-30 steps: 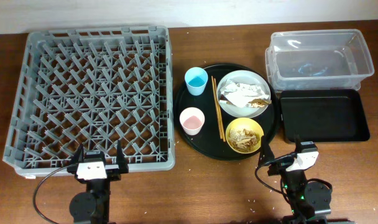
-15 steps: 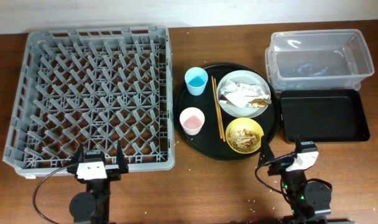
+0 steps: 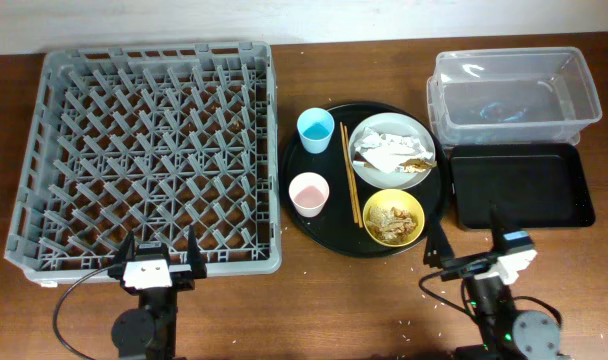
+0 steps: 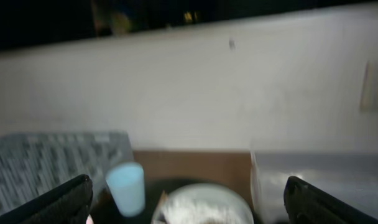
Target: Sort waste into correct bins and load items into the dishwasher rack
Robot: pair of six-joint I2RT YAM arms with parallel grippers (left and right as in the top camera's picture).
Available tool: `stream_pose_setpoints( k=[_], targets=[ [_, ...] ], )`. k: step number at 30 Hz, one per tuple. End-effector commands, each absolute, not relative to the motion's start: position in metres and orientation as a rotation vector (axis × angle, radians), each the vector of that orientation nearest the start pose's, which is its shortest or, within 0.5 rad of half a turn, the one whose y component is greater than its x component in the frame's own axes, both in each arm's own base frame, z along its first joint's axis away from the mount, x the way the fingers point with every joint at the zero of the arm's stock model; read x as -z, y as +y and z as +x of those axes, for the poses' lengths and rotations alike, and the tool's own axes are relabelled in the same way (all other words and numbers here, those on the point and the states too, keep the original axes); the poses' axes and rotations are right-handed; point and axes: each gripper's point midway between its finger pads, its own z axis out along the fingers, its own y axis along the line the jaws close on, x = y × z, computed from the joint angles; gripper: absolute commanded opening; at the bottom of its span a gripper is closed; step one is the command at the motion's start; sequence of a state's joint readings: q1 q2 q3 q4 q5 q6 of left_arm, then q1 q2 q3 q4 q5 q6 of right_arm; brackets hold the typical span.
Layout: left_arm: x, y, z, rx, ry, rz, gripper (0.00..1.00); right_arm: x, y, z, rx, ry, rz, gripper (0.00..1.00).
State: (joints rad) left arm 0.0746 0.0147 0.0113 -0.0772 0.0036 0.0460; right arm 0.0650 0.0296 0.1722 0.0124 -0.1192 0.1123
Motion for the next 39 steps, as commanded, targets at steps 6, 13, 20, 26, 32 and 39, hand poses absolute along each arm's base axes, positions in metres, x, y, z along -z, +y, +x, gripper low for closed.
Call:
stream_pose_setpoints(
  k=[6, 13, 20, 26, 32, 39],
  targets=[
    [-0.154, 0.018, 0.246, -0.104, 1.661, -0.005, 0.99, -0.337, 0.058, 0.265, -0.326, 1.646, -0.157, 0.99],
    [-0.154, 0.018, 0.246, -0.104, 1.661, -0.005, 0.99, -0.340, 0.064, 0.333, -0.369, 2.116, -0.110, 0.98],
    [-0.154, 0.018, 0.246, -0.104, 1.661, -0.005, 0.99, -0.288, 0.089, 0.400, -0.607, 2.314, 0.017, 0.99],
    [-0.154, 0.018, 0.246, -0.104, 1.661, -0.005, 0.99, -0.140, 0.040, 0.422, -0.359, 2.519, 1.174, 0.99],
    [-0.154, 0.018, 0.246, -0.104, 1.661, -0.005, 0.99, -0.056, 0.066, 0.444, -0.322, 2.569, 1.316, 0.99],
    [-0.154, 0.018, 0.246, -0.104, 1.661, -0.005, 0.99, -0.009, 0.064, 0.447, -0.151, 2.583, 1.320, 0.94]
  ],
)
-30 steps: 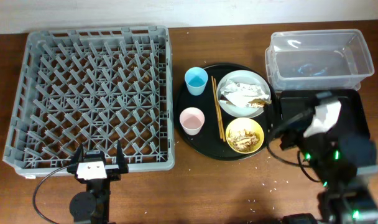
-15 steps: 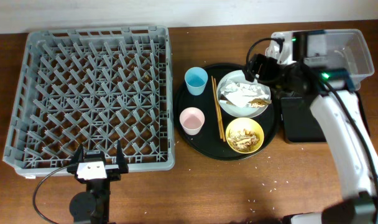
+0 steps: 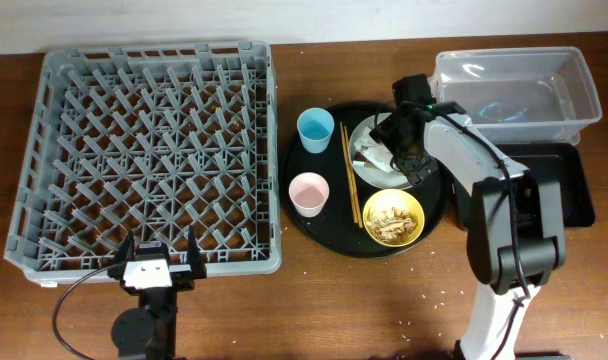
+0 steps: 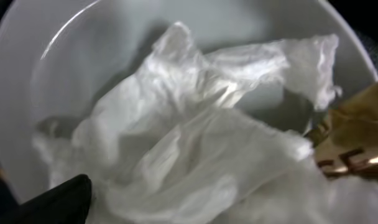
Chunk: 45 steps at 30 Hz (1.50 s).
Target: Sort waste into correct bins and load items into the dishwasher rack
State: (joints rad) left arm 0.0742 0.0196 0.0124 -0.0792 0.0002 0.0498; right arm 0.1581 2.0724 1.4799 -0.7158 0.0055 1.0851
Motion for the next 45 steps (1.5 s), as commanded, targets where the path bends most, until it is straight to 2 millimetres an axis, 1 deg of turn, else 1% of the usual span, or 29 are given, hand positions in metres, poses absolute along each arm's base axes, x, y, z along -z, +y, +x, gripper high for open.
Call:
stream_pose_setpoints(
  k=[1, 3, 5, 6, 7, 9, 11, 14, 15, 16, 18, 19, 21, 22, 23, 26, 28, 29, 31, 32, 33, 34, 36, 37, 38, 40, 41, 42, 45],
  targets=[
    [-0.154, 0.018, 0.246, -0.104, 1.661, -0.005, 0.99, -0.008, 0.065, 0.447, -0.156, 2.582, 1.326, 0.89],
    [-0.154, 0.018, 0.246, -0.104, 1.661, -0.005, 0.99, -0.007, 0.065, 0.448, -0.156, 2.582, 1.323, 0.63],
    [-0.154, 0.018, 0.246, -0.104, 1.661, -0.005, 0.99, -0.006, 0.064, 0.447, -0.149, 2.583, 1.326, 0.07],
    [-0.154, 0.018, 0.246, -0.104, 1.661, -0.005, 0.99, -0.006, 0.064, 0.446, -0.151, 2.588, 1.326, 0.04],
    [-0.154, 0.018, 0.246, -0.104, 1.661, -0.005, 0.99, -0.007, 0.067, 0.446, -0.168, 2.605, 1.305, 0.04],
    [-0.154, 0.018, 0.246, -0.104, 1.661, -0.005, 0.99, -0.026, 0.071, 0.458, -0.211, 2.644, 1.115, 0.04],
    [-0.154, 0.018, 0.246, -0.104, 1.661, -0.005, 0.99, -0.072, 0.077, 0.475, -0.285, 2.624, 0.908, 0.04],
    [-0.154, 0.018, 0.246, -0.104, 1.661, -0.005, 0.99, -0.173, 0.075, 0.488, -0.303, 2.519, 0.630, 0.04],
    [-0.154, 0.018, 0.246, -0.104, 1.661, -0.005, 0.99, -0.206, 0.065, 0.487, -0.292, 2.461, 0.629, 0.04],
    [-0.154, 0.018, 0.246, -0.104, 1.661, -0.005, 0.99, -0.228, 0.053, 0.487, -0.281, 2.410, 0.650, 0.04],
    [-0.154, 0.018, 0.246, -0.104, 1.661, -0.005, 0.99, -0.258, 0.018, 0.485, -0.276, 2.313, 0.732, 0.04],
    [-0.154, 0.018, 0.246, -0.104, 1.661, -0.005, 0.99, -0.261, -0.004, 0.485, -0.270, 2.270, 0.834, 0.04],
    [-0.154, 0.018, 0.246, -0.104, 1.661, -0.005, 0.99, -0.255, -0.062, 0.484, -0.191, 2.139, 1.121, 0.04],
    [-0.154, 0.018, 0.246, -0.104, 1.661, -0.005, 0.99, -0.250, -0.090, 0.489, -0.120, 2.068, 1.192, 0.04],
    [-0.154, 0.018, 0.246, -0.104, 1.661, -0.005, 0.99, -0.244, -0.109, 0.501, -0.082, 2.014, 1.214, 0.04],
    [-0.154, 0.018, 0.246, -0.104, 1.661, -0.005, 0.99, -0.215, -0.139, 0.531, -0.008, 1.932, 1.246, 0.04],
    [-0.154, 0.018, 0.246, -0.104, 1.661, -0.005, 0.99, -0.193, -0.147, 0.540, 0.037, 1.930, 1.261, 0.05],
    [-0.154, 0.018, 0.246, -0.104, 1.661, -0.005, 0.99, -0.184, -0.148, 0.545, 0.042, 1.931, 1.262, 0.19],
    [-0.154, 0.018, 0.246, -0.104, 1.661, -0.005, 0.99, -0.181, -0.153, 0.547, 0.048, 1.929, 1.259, 0.46],
    [-0.154, 0.018, 0.246, -0.104, 1.661, -0.005, 0.99, -0.186, -0.156, 0.551, 0.052, 1.923, 1.221, 0.80],
    [-0.154, 0.018, 0.246, -0.104, 1.661, -0.005, 0.99, -0.192, -0.156, 0.554, 0.049, 1.932, 1.174, 0.89],
    [-0.154, 0.018, 0.246, -0.104, 1.661, -0.005, 0.99, -0.204, -0.145, 0.558, 0.014, 1.999, 1.028, 0.99],
    [-0.154, 0.018, 0.246, -0.104, 1.661, -0.005, 0.99, -0.244, -0.113, 0.553, -0.105, 2.072, 0.774, 0.99],
    [-0.154, 0.018, 0.246, -0.104, 1.661, -0.005, 0.99, -0.262, -0.099, 0.544, -0.156, 2.095, 0.688, 0.98],
    [-0.154, 0.018, 0.246, -0.104, 1.661, -0.005, 0.99, -0.284, -0.077, 0.526, -0.249, 2.132, 0.582, 0.98],
    [-0.154, 0.018, 0.246, -0.104, 1.661, -0.005, 0.99, -0.310, -0.034, 0.480, -0.442, 2.223, 0.434, 0.99],
    [-0.154, 0.018, 0.246, -0.104, 1.661, -0.005, 0.99, -0.311, -0.016, 0.448, -0.488, 2.310, 0.369, 0.98],
    [-0.154, 0.018, 0.246, -0.104, 1.661, -0.005, 0.99, -0.303, -0.008, 0.428, -0.487, 2.389, 0.349, 0.99],
    [-0.154, 0.018, 0.246, -0.104, 1.661, -0.005, 0.99, -0.256, 0.022, 0.375, -0.463, 2.699, 0.184, 1.00]
  ],
)
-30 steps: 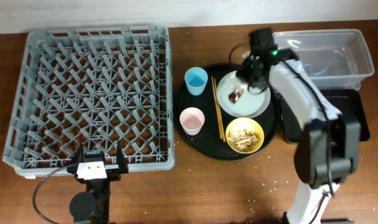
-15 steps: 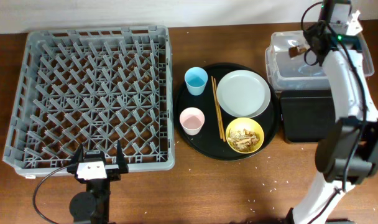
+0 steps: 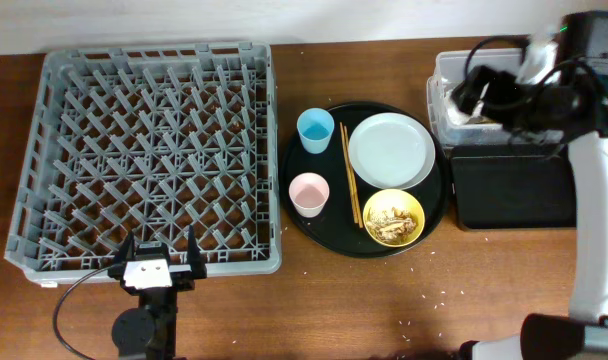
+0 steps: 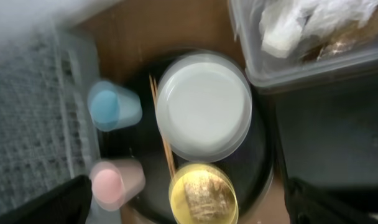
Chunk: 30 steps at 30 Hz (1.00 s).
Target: Sort waste into correct bins and load items into the dishwasher rack
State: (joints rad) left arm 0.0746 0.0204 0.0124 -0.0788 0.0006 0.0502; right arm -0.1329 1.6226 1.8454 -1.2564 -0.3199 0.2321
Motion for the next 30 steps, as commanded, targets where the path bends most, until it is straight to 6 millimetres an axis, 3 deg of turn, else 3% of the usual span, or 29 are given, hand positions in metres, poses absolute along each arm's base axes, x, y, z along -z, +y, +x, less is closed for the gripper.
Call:
stream_pose_setpoints(
  k=[1, 3, 5, 6, 10, 11, 14, 17, 19, 22, 25, 30],
  targets=[
    [-0.154, 0.018, 0.246, -0.104, 1.661, -0.005, 0.99, -0.230, 0.027, 0.362, -0.383, 2.812, 0.155, 0.99],
    [-0.154, 0.018, 0.246, -0.104, 1.661, -0.005, 0.99, -0.203, 0.035, 0.353, -0.326, 2.898, 0.120, 0.97],
    [-0.154, 0.018, 0.246, -0.104, 1.661, -0.005, 0.99, -0.172, 0.045, 0.339, -0.297, 2.978, 0.012, 0.87],
    [-0.154, 0.018, 0.246, -0.104, 1.661, -0.005, 0.99, -0.144, 0.046, 0.328, -0.263, 3.033, -0.009, 0.85],
    [-0.154, 0.018, 0.246, -0.104, 1.661, -0.005, 0.99, -0.091, 0.046, 0.316, -0.264, 3.071, -0.001, 0.84],
    [-0.154, 0.018, 0.246, -0.104, 1.661, -0.005, 0.99, -0.083, 0.046, 0.316, -0.265, 3.065, -0.002, 0.78],
    [-0.154, 0.018, 0.246, -0.104, 1.661, -0.005, 0.99, -0.088, 0.060, 0.319, -0.275, 3.050, -0.022, 0.67],
    [-0.154, 0.018, 0.246, -0.104, 1.661, -0.005, 0.99, -0.089, 0.104, 0.319, -0.279, 3.027, -0.073, 0.68],
    [-0.154, 0.018, 0.246, -0.104, 1.661, -0.005, 0.99, -0.089, 0.131, 0.322, -0.172, 2.973, -0.092, 0.68],
    [-0.154, 0.018, 0.246, -0.104, 1.661, -0.005, 0.99, -0.079, 0.148, 0.326, -0.067, 2.935, -0.203, 0.67],
    [-0.154, 0.018, 0.246, -0.104, 1.661, -0.005, 0.99, -0.047, 0.164, 0.323, 0.008, 2.972, -0.309, 0.63],
    [-0.154, 0.018, 0.246, -0.104, 1.661, -0.005, 0.99, -0.047, 0.166, 0.324, 0.010, 2.971, -0.314, 0.37]
  ],
)
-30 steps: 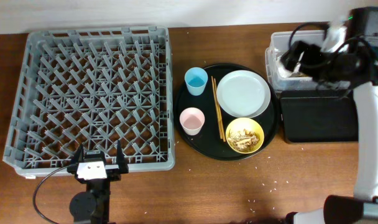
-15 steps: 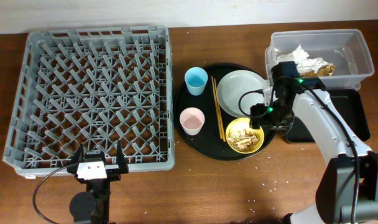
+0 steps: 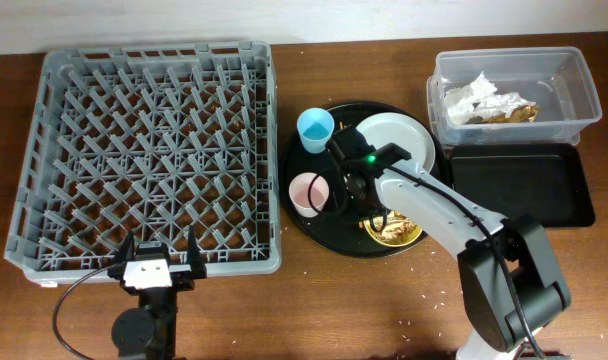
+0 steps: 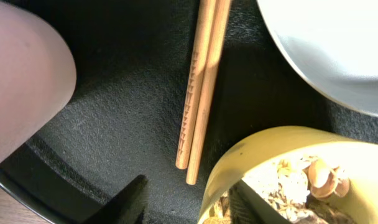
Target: Sort waste into correct bins and load items into the dishwasher rack
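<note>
My right gripper is low over the round black tray, open. One finger is outside the yellow bowl of food scraps and the other finger is inside its left rim. Wooden chopsticks lie just ahead, and the pink cup stands to the left. The white plate is bare. A blue cup stands at the tray's back. My left gripper rests open at the front edge of the grey dishwasher rack.
A clear plastic bin at the back right holds a crumpled white napkin and a brown wrapper. A black rectangular tray lies in front of it. Small crumbs dot the wooden table near the front.
My right gripper was high over the clear bin; now it is down on the round tray, astride the yellow bowl's left rim. The left arm has not moved.
Both arms were parked at the front, with a napkin and wrapper on the white plate. Then my right gripper was at the plate on the napkin. Later the plate was bare, with the waste in the clear bin under the gripper. Now the gripper is at the yellow bowl.
</note>
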Robot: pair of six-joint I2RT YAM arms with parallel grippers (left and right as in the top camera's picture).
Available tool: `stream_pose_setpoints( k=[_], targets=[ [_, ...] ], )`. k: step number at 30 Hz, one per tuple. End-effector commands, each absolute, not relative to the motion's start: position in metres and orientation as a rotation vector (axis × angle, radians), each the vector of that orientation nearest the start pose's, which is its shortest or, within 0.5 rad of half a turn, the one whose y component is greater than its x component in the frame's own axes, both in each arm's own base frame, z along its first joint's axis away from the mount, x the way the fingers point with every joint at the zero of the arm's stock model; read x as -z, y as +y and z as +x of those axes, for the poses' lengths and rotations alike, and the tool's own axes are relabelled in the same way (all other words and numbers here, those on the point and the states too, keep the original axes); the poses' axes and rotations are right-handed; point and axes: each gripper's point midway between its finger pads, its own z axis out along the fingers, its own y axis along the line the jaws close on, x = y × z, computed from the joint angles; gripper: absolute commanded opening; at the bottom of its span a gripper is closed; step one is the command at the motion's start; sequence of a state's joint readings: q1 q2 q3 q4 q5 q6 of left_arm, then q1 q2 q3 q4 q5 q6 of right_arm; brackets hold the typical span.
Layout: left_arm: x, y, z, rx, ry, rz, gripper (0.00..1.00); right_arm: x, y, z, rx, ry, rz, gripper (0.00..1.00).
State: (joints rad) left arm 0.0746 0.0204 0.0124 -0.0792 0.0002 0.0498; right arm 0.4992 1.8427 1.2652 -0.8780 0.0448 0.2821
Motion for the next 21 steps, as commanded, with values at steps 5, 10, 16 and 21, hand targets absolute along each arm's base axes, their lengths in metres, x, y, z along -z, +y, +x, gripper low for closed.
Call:
stream_pose_setpoints(
  k=[5, 10, 16, 21],
  targets=[
    [-0.154, 0.018, 0.246, -0.104, 1.661, -0.005, 0.99, -0.043, 0.162, 0.318, 0.036, 2.999, -0.353, 0.27],
    [-0.154, 0.018, 0.246, -0.104, 1.661, -0.005, 0.99, -0.034, 0.146, 0.301, 0.134, 3.060, -0.370, 0.18],
    [-0.154, 0.018, 0.246, -0.104, 1.661, -0.005, 0.99, -0.033, 0.147, 0.302, 0.131, 3.049, -0.397, 0.12],
    [-0.154, 0.018, 0.246, -0.104, 1.661, -0.005, 0.99, -0.031, 0.144, 0.297, 0.143, 3.068, -0.401, 0.12]
  ],
)
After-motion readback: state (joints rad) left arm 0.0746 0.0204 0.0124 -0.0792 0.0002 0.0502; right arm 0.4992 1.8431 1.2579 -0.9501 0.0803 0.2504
